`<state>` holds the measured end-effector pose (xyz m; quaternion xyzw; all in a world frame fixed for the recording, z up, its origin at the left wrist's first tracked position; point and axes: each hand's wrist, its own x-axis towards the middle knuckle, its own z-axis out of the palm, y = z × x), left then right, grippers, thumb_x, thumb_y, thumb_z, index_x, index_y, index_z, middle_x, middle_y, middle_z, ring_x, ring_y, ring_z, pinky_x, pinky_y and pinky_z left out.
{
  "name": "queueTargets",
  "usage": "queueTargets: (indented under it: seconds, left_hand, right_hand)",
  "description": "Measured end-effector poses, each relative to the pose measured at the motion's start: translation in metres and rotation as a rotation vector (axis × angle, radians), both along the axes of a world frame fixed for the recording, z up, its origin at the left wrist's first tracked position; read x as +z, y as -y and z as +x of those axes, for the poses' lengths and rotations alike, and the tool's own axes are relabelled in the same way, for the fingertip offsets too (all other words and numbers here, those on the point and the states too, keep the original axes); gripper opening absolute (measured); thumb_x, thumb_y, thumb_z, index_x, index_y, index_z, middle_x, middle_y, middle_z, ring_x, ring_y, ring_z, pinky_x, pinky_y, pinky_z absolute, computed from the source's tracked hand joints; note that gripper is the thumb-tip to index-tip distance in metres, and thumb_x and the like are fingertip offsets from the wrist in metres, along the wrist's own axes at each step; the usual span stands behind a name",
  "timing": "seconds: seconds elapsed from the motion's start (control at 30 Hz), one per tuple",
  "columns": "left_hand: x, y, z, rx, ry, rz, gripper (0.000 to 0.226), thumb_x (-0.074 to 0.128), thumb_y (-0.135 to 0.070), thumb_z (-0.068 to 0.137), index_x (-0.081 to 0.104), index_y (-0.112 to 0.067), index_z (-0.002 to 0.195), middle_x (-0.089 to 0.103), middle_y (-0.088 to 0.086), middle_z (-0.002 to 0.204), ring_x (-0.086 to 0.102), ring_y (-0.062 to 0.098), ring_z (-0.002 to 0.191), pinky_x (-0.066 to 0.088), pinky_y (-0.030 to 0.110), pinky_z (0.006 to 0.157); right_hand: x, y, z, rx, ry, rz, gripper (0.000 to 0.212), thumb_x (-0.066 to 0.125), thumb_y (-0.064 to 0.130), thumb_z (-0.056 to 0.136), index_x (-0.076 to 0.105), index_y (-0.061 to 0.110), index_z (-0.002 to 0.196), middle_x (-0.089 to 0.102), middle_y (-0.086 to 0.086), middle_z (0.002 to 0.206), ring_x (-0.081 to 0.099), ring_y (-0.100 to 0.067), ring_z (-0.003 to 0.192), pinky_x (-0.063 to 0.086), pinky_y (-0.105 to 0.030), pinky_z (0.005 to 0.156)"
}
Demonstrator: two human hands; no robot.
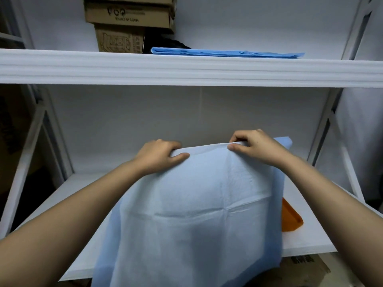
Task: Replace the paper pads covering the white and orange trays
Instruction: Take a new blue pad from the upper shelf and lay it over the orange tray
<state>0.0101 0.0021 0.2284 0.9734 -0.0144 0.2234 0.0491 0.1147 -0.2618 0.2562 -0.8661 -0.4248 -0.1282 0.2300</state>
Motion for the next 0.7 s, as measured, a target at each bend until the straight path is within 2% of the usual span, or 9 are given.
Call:
queueTargets:
  seconds: [0.13, 0.23, 0.3, 0.4, 0.47, 0.53, 0.7]
  left_hand:
    - [-0.006, -0.023, -0.003, -0.030, -0.111, -0.150, 0.034, 0.056, -0.048, 0.088, 0.051, -0.018, 0.071, 0.052, -0.005, 0.064, 0.050, 0.015, 0.064, 0.036, 0.030, 0.059]
    - [-0.006, -0.036, -0.007, -0.058, -0.234, -0.203, 0.035, 0.061, -0.039, 0.087, 0.051, -0.013, 0.067, 0.044, -0.005, 0.059, 0.039, 0.012, 0.055, 0.031, 0.029, 0.056]
    - [-0.003, -0.043, -0.010, -0.094, -0.298, -0.293, 0.036, 0.064, -0.032, 0.087, 0.048, -0.016, 0.059, 0.041, -0.008, 0.055, 0.035, 0.008, 0.051, 0.029, 0.025, 0.053]
    - [-0.001, -0.060, -0.016, -0.096, -0.447, -0.359, 0.027, 0.067, -0.027, 0.085, 0.057, -0.016, 0.063, 0.046, -0.010, 0.056, 0.039, 0.007, 0.052, 0.033, 0.020, 0.054]
    - [-0.003, -0.073, -0.019, -0.086, -0.593, -0.343, 0.023, 0.068, -0.026, 0.084, 0.060, -0.009, 0.070, 0.051, -0.006, 0.062, 0.044, 0.009, 0.058, 0.036, 0.024, 0.060]
    - [-0.008, -0.086, -0.025, -0.042, -0.679, -0.347, 0.021, 0.068, -0.022, 0.085, 0.063, -0.010, 0.069, 0.056, -0.005, 0.065, 0.049, 0.010, 0.062, 0.038, 0.026, 0.065]
    - [-0.018, -0.103, -0.036, 0.050, -0.595, -0.418, 0.020, 0.066, -0.021, 0.087, 0.066, -0.014, 0.068, 0.061, -0.010, 0.062, 0.053, 0.003, 0.058, 0.042, 0.019, 0.065]
  right_hand:
    - [0.000, 0.013, 0.007, -0.029, 0.010, 0.011, 0.010, 0.059, 0.036, 0.090, 0.065, 0.030, 0.085, 0.067, 0.019, 0.089, 0.060, -0.006, 0.090, 0.049, -0.034, 0.082]
    - [0.001, 0.022, 0.015, -0.068, -0.001, -0.011, 0.010, 0.059, 0.037, 0.090, 0.064, 0.030, 0.085, 0.066, 0.020, 0.089, 0.059, -0.008, 0.091, 0.048, -0.034, 0.080]
    - [0.001, 0.026, 0.020, -0.098, 0.006, -0.043, 0.012, 0.059, 0.038, 0.090, 0.065, 0.029, 0.085, 0.066, 0.018, 0.089, 0.059, -0.010, 0.091, 0.048, -0.036, 0.080]
    - [0.001, 0.032, 0.027, -0.114, -0.003, -0.046, 0.010, 0.060, 0.037, 0.089, 0.065, 0.029, 0.084, 0.067, 0.015, 0.090, 0.059, -0.013, 0.092, 0.049, -0.039, 0.082]
    - [-0.001, 0.037, 0.031, -0.108, -0.022, -0.009, 0.009, 0.062, 0.033, 0.089, 0.066, 0.028, 0.083, 0.067, 0.013, 0.090, 0.060, -0.013, 0.092, 0.048, -0.038, 0.084]
    - [-0.003, 0.041, 0.033, -0.103, -0.036, 0.019, 0.008, 0.063, 0.029, 0.089, 0.067, 0.024, 0.083, 0.068, 0.011, 0.089, 0.061, -0.013, 0.091, 0.046, -0.035, 0.084]
    - [-0.012, 0.046, 0.040, -0.137, -0.053, -0.013, 0.009, 0.063, 0.030, 0.089, 0.067, 0.024, 0.083, 0.068, 0.011, 0.088, 0.060, -0.012, 0.090, 0.046, -0.035, 0.081]
